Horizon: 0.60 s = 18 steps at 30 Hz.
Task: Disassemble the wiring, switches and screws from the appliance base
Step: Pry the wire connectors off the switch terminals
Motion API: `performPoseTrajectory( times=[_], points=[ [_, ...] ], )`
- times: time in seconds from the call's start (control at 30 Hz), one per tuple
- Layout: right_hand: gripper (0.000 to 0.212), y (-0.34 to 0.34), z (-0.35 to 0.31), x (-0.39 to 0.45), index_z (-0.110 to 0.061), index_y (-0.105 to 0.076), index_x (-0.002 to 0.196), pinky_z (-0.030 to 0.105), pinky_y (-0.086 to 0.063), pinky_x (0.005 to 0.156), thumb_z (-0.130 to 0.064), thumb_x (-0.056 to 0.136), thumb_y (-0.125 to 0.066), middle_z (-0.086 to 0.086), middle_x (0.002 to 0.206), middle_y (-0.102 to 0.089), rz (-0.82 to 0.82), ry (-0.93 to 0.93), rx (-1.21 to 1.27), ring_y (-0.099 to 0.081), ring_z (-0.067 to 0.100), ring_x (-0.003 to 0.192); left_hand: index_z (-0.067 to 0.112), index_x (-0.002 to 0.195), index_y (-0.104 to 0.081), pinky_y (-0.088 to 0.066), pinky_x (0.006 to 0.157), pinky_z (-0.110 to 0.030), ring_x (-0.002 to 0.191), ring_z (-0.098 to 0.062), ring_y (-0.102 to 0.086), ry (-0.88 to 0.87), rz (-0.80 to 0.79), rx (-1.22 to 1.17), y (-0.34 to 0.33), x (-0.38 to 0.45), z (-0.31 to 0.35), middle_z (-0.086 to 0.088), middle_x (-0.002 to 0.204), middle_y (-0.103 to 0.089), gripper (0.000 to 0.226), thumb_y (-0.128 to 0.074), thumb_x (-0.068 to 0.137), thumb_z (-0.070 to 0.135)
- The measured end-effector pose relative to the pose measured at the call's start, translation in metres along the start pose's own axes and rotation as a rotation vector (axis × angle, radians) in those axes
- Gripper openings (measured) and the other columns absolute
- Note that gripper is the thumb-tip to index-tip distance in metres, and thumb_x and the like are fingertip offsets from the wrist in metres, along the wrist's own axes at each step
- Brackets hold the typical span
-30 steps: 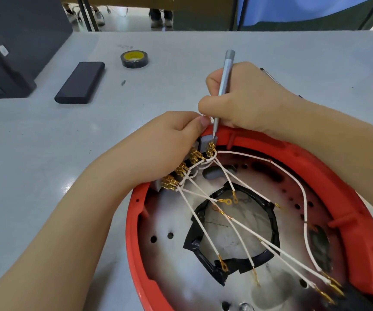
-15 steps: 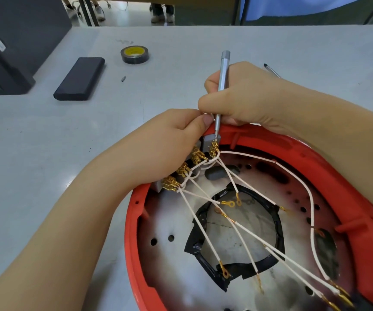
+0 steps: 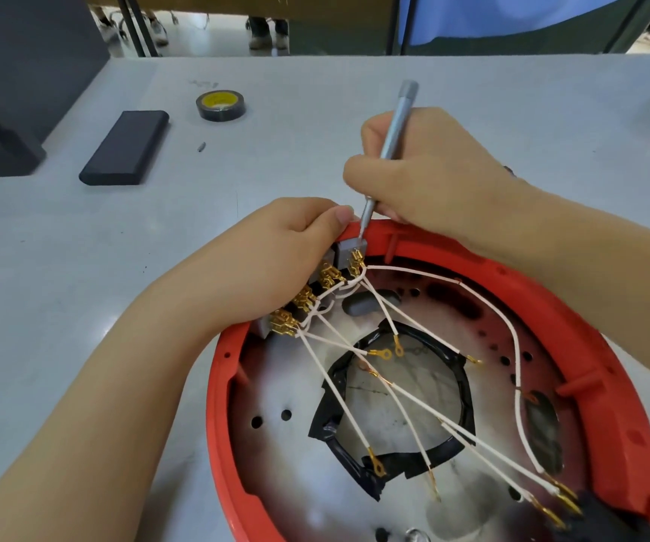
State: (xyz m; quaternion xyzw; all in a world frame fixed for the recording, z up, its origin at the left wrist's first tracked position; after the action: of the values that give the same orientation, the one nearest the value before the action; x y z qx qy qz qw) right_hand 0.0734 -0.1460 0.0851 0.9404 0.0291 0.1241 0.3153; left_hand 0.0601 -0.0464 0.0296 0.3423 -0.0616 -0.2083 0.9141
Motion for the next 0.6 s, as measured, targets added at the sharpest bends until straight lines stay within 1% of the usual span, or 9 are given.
performPoseTrajectory(
  times=[0.07,0.13,0.17,0.27,0.43,0.47,0.53,0.57,0.6],
  points=[
    [0.031,0.009,-0.0049,-0.0109,-0.011,-0.038,0.056,0.015,-0.03,0.042,-0.01,0.079,-0.059,-0.003,0.043,-0.035,0.12,0.086,-0.002,-0.037,0.009,0.041,0.013,0.106,-0.063,-0.046,0.066,-0.025,0.09,-0.029,-0.06,0.006,-0.017,-0.015,-0.0017,-0.0002,0.0002,-0.016,0.1,-0.069,0.044,-0.034,0.099,0.045],
    [0.032,0.0125,-0.0058,-0.0156,-0.01,-0.037,0.056,0.015,-0.029,0.043,-0.01,0.08,-0.059,-0.003,0.045,-0.033,0.173,0.121,-0.011,-0.037,0.01,0.043,0.012,0.106,-0.063,-0.046,0.077,-0.035,0.093,-0.032,-0.062,0.011,-0.033,-0.017,-0.0031,-0.0008,0.0008,-0.017,0.101,-0.068,0.045,-0.033,0.099,0.045],
    [0.034,0.0123,-0.0059,-0.0155,-0.011,-0.036,0.055,0.014,-0.029,0.043,-0.009,0.08,-0.059,-0.005,0.044,-0.032,0.177,0.13,-0.017,-0.037,0.01,0.043,0.013,0.106,-0.063,-0.046,0.079,-0.038,0.093,-0.033,-0.062,0.014,-0.036,-0.013,-0.0033,-0.0013,0.0013,-0.017,0.102,-0.068,0.045,-0.032,0.099,0.045],
    [0.041,0.0077,-0.0069,-0.0135,-0.017,-0.032,0.052,0.011,-0.029,0.043,-0.01,0.08,-0.06,-0.008,0.04,-0.031,0.152,0.152,-0.049,-0.037,0.007,0.042,0.015,0.109,-0.063,-0.047,0.074,-0.035,0.093,-0.031,-0.061,0.014,-0.025,-0.005,-0.0021,-0.0021,0.0029,-0.018,0.104,-0.067,0.045,-0.032,0.099,0.046],
    [0.04,0.0084,-0.0065,-0.0142,-0.018,-0.03,0.052,0.011,-0.027,0.043,-0.011,0.079,-0.059,-0.007,0.042,-0.03,0.149,0.169,-0.053,-0.034,0.006,0.042,0.017,0.104,-0.065,-0.045,0.055,-0.025,0.058,-0.024,-0.054,-0.001,-0.012,-0.005,-0.0005,-0.0023,0.0045,-0.016,0.08,-0.066,0.043,-0.033,0.099,0.045],
    [0.04,0.0086,-0.0069,-0.0143,-0.018,-0.03,0.052,0.011,-0.027,0.043,-0.011,0.079,-0.059,-0.007,0.042,-0.03,0.152,0.172,-0.056,-0.034,0.006,0.042,0.017,0.105,-0.065,-0.045,0.056,-0.025,0.06,-0.023,-0.057,0.001,-0.015,-0.006,-0.001,-0.0019,0.0041,-0.015,0.08,-0.067,0.043,-0.033,0.099,0.045],
    [0.04,0.0072,-0.0079,-0.0138,-0.018,-0.03,0.052,0.01,-0.027,0.043,-0.01,0.079,-0.059,-0.007,0.042,-0.031,0.145,0.171,-0.058,-0.034,0.006,0.042,0.019,0.106,-0.065,-0.047,0.066,-0.03,0.078,-0.028,-0.063,0.009,-0.018,-0.005,-0.0017,-0.0009,0.0028,-0.014,0.092,-0.07,0.042,-0.032,0.099,0.045],
    [0.039,0.0057,-0.0079,-0.0129,-0.018,-0.031,0.052,0.01,-0.027,0.042,-0.01,0.078,-0.059,-0.008,0.041,-0.031,0.132,0.163,-0.057,-0.035,0.006,0.042,0.02,0.106,-0.065,-0.047,0.067,-0.03,0.079,-0.028,-0.063,0.013,-0.018,-0.003,-0.0019,-0.0008,0.0027,-0.012,0.091,-0.071,0.042,-0.032,0.099,0.045],
    [0.039,0.0038,-0.0073,-0.0104,-0.017,-0.031,0.051,0.009,-0.027,0.042,-0.009,0.077,-0.059,-0.008,0.04,-0.032,0.109,0.15,-0.055,-0.035,0.005,0.041,0.02,0.106,-0.065,-0.047,0.063,-0.028,0.073,-0.026,-0.062,0.013,-0.017,-0.001,-0.0017,-0.0008,0.0029,-0.01,0.085,-0.071,0.042,-0.032,0.099,0.045]
  ],
)
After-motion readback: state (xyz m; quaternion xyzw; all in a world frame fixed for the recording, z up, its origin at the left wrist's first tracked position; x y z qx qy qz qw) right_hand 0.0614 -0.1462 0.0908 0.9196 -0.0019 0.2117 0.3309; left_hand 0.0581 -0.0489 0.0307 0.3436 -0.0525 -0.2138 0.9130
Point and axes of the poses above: each hand's wrist, its own x-axis towards the middle knuckle, its own y-axis out of the back of the hand, z = x × y, the point moved 10 cm from there along x, towards the middle knuckle
